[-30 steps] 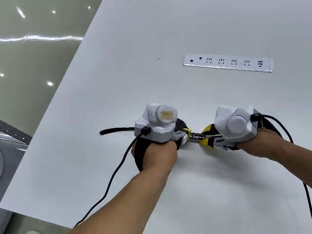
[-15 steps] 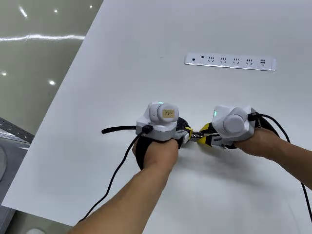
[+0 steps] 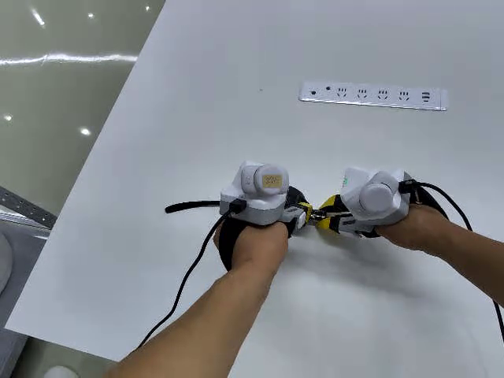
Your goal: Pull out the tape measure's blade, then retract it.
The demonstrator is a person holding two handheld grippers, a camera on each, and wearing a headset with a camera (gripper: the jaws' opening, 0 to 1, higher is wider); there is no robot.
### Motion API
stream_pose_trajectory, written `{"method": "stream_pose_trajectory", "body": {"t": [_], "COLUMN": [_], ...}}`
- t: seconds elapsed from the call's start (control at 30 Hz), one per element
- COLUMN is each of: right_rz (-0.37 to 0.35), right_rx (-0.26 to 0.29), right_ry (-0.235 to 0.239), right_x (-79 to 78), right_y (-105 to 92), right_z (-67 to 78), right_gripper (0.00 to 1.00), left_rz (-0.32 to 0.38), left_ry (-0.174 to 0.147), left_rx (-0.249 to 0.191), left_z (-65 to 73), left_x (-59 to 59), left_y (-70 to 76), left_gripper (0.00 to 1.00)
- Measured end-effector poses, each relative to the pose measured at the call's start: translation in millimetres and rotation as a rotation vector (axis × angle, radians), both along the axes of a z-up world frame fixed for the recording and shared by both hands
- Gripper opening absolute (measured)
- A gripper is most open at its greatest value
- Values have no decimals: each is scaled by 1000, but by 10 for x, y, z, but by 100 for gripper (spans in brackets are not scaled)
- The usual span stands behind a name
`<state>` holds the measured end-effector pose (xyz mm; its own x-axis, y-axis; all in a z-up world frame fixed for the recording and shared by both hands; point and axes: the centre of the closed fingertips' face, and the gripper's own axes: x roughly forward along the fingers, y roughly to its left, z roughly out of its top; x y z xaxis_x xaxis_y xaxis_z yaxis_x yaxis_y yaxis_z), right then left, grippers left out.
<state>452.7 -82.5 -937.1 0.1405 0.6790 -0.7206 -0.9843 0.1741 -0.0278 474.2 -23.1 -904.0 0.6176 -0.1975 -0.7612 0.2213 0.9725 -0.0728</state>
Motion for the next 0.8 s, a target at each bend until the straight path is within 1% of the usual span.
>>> {"method": "stream_pose_trajectory", "body": {"t": [0.33, 0.67, 0.8], "right_rz": [0, 5, 11], "right_rx": [17, 24, 19], "right_ry": [-3, -6, -16], "right_x": [2, 7, 8], "right_y": [45, 83, 102], "right_z": [1, -1, -6], "right_gripper": [14, 14, 14], "left_rz": [-6, -8, -11], "left_ry": [-8, -3, -1], "left_rx": [1, -3, -5], "left_z": [2, 1, 0], "left_x": [-1, -3, -5], "left_y": [2, 0, 1], "left_gripper": [56, 56, 56]}}
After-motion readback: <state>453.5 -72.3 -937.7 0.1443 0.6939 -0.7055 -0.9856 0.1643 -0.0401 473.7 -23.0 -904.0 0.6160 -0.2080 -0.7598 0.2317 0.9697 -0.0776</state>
